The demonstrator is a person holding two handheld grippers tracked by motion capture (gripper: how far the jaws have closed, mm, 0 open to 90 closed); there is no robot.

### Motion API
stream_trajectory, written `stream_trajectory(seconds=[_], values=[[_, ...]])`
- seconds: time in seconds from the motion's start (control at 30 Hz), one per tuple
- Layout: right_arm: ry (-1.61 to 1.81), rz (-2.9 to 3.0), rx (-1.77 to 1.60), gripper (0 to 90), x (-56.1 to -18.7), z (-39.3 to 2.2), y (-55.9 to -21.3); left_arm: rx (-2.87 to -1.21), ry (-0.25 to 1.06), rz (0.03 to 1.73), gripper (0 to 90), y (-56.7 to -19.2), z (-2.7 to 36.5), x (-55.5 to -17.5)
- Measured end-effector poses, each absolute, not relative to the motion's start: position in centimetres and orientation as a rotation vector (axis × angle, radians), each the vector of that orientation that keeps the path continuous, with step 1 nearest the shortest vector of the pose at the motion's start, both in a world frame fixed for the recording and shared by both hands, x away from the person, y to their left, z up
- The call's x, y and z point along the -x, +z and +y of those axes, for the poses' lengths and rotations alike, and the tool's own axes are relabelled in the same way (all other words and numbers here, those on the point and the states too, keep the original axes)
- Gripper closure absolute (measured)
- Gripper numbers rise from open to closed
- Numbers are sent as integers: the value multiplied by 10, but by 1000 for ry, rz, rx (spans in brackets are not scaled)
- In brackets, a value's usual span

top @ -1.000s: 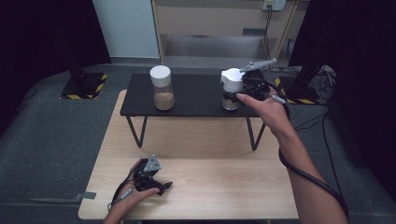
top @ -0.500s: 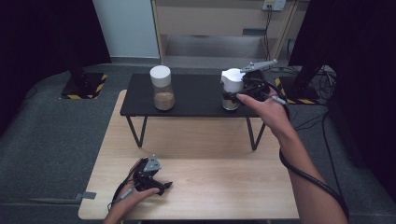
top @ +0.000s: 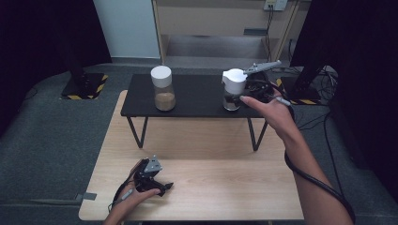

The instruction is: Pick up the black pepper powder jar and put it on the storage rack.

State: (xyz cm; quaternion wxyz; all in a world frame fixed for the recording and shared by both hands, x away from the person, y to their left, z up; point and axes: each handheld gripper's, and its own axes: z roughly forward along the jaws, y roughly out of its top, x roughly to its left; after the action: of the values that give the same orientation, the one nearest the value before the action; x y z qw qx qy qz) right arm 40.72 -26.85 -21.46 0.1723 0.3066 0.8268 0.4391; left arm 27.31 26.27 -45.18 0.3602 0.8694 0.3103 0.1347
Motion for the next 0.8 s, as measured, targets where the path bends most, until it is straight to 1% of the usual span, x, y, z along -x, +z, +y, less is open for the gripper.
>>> stream_trajectory(seconds=[0.13, 0.3, 0.57, 0.8], values=[[1229, 2347, -851, 101, -399, -273, -211, -2241, 347, 800, 0, -452, 263, -273], [1224, 2336, -847, 80, -386, -283, -208, -2241, 347, 800, 0, -452, 263, -273], [1213, 2352, -820, 59, -362, -297, -204, -2241, 347, 800, 0, -452, 263, -273], [1172, 2380, -804, 55, -344, -297, -206, -2239, 348, 800, 0, -452, 262, -273]])
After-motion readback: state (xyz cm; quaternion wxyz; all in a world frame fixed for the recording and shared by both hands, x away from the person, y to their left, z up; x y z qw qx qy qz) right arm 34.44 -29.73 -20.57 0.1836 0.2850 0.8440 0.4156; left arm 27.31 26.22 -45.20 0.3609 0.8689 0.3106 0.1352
